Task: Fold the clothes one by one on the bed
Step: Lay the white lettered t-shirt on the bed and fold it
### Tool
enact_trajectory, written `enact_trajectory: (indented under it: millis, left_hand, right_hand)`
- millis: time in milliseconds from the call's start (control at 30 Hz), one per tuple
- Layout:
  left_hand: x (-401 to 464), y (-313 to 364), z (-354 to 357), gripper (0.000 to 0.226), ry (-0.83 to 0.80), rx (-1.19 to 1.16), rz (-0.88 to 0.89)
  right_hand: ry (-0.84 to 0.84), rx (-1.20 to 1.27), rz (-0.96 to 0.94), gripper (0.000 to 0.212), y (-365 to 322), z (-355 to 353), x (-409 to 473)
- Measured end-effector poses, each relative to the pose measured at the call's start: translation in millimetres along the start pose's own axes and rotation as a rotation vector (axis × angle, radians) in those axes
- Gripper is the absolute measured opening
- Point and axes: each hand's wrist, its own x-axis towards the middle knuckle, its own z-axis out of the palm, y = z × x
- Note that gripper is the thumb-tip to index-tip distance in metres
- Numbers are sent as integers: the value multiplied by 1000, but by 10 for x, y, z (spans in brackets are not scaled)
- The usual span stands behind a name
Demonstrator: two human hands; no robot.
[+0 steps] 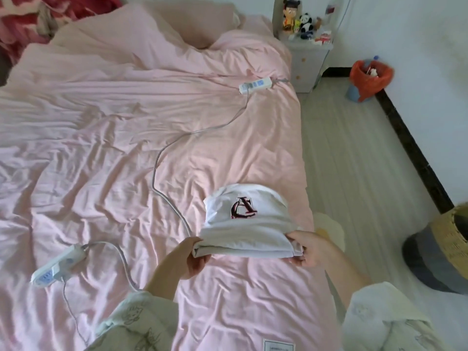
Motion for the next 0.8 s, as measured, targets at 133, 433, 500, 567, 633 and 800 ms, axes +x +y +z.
enact_trajectory:
  millis: [133,433,500,567,633,800]
  left_hand:
    - [-27,203,71,22,-77,-78,-20]
    - [377,892,350,28,-229,-266,337]
    - [593,885,360,23,-126,-213,354]
    - [800,783,333,15,44,-93,320]
    - [1025,671,283,14,204,55,274]
    - [1506,586,197,33,215,250,198]
  right_hand:
    - [45,41,-7,5,-158,-47,61]
    - [-153,583,-255,35,-665,4,536]
    - [-81,550,-267,35,-599,31,753]
    - [95,417,-244,30,-468,55,948]
    - [305,239,-253,31,-379,64,1154]
    - [489,-162,-218,84,-462,57,1503]
